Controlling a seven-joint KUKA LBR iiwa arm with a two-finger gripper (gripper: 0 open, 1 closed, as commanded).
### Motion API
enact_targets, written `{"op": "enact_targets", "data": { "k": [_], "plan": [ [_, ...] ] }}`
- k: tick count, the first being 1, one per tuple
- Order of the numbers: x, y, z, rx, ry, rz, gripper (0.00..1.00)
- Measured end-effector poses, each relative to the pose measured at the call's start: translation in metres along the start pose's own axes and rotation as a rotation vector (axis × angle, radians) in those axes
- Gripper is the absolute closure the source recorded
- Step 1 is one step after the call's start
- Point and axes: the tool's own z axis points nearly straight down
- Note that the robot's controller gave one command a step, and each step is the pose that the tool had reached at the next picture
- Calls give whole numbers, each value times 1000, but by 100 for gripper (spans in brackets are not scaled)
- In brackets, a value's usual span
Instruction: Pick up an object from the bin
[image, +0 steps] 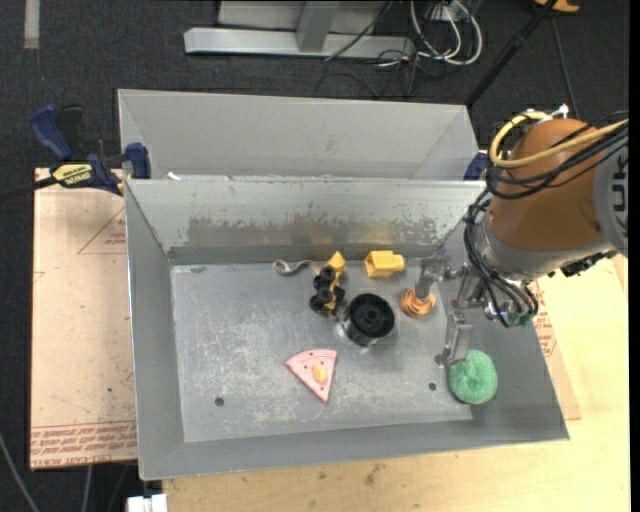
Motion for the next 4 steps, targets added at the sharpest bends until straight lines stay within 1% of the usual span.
{"op": "enact_targets", "data": {
  "k": [1, 2, 3, 4],
  "plan": [
    [-2, 0, -5, 1, -8, -2, 0],
    [-45, 11, 43, 3, -20, -51, 0],
    [-42, 24, 78, -1, -8, 22, 0],
    [-26, 14, 113, -2, -14, 135, 0]
  ]
}}
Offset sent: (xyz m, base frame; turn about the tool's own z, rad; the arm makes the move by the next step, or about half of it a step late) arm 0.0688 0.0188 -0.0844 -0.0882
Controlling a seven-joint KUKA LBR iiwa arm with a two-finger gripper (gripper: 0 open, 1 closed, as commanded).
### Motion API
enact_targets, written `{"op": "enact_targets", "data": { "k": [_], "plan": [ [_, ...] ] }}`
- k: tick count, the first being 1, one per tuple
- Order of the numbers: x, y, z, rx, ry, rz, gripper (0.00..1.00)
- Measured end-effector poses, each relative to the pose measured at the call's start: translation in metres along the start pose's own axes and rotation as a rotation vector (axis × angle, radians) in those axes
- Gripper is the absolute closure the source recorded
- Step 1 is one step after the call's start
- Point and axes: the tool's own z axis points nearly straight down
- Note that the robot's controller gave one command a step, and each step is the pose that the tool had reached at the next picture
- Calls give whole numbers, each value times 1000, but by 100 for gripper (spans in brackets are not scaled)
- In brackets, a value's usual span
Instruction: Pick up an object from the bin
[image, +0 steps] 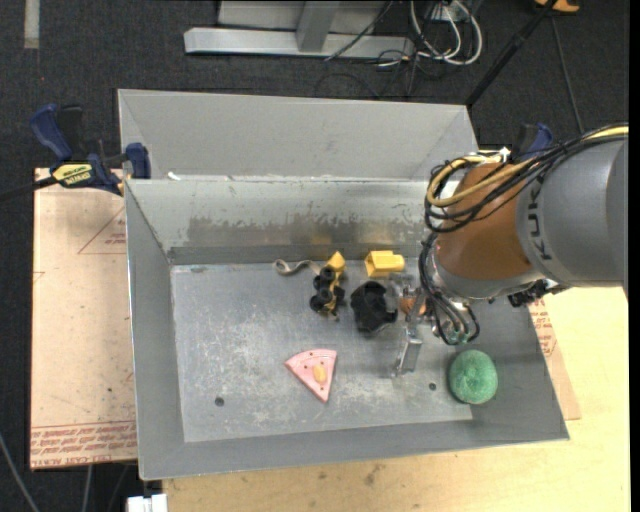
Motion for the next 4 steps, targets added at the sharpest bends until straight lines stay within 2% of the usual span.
{"op": "enact_targets", "data": {
  "k": [1, 2, 3, 4],
  "plan": [
    [-30, 24, 12, 2, 1, 80, 100],
    [-30, 24, 12, 2, 1, 80, 100],
    [-28, 27, -36, 3, 12, 95, 100],
    [-49, 28, -46, 1, -7, 128, 100]
  ]
}}
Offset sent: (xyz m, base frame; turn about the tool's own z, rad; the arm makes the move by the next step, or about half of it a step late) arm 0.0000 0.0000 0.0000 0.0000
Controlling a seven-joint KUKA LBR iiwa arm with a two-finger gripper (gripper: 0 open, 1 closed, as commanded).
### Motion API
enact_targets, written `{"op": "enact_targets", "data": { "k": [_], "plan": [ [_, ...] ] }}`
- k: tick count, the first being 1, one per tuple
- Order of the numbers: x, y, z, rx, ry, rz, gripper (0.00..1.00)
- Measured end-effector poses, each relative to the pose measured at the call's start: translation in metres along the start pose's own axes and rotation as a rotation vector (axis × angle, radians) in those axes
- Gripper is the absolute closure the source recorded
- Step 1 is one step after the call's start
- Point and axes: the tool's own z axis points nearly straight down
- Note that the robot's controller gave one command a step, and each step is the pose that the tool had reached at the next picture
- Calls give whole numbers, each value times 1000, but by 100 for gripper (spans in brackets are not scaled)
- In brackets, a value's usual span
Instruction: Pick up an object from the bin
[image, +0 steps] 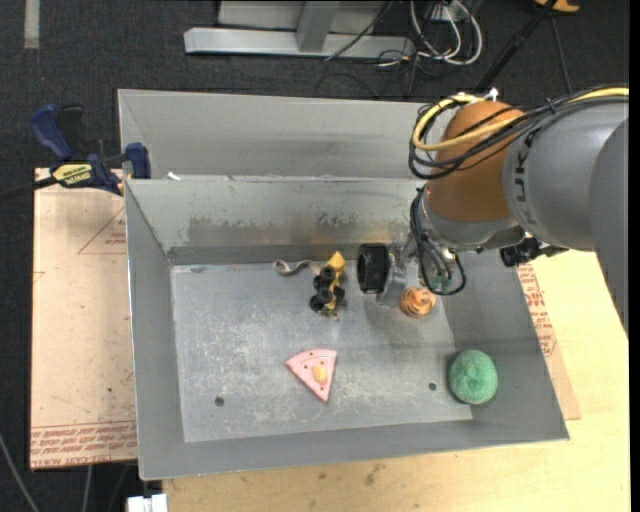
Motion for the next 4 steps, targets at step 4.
{"op": "enact_targets", "data": {
  "k": [4],
  "plan": [
    [55, -13, -101, 3, 12, -9, 100]
  ]
}}
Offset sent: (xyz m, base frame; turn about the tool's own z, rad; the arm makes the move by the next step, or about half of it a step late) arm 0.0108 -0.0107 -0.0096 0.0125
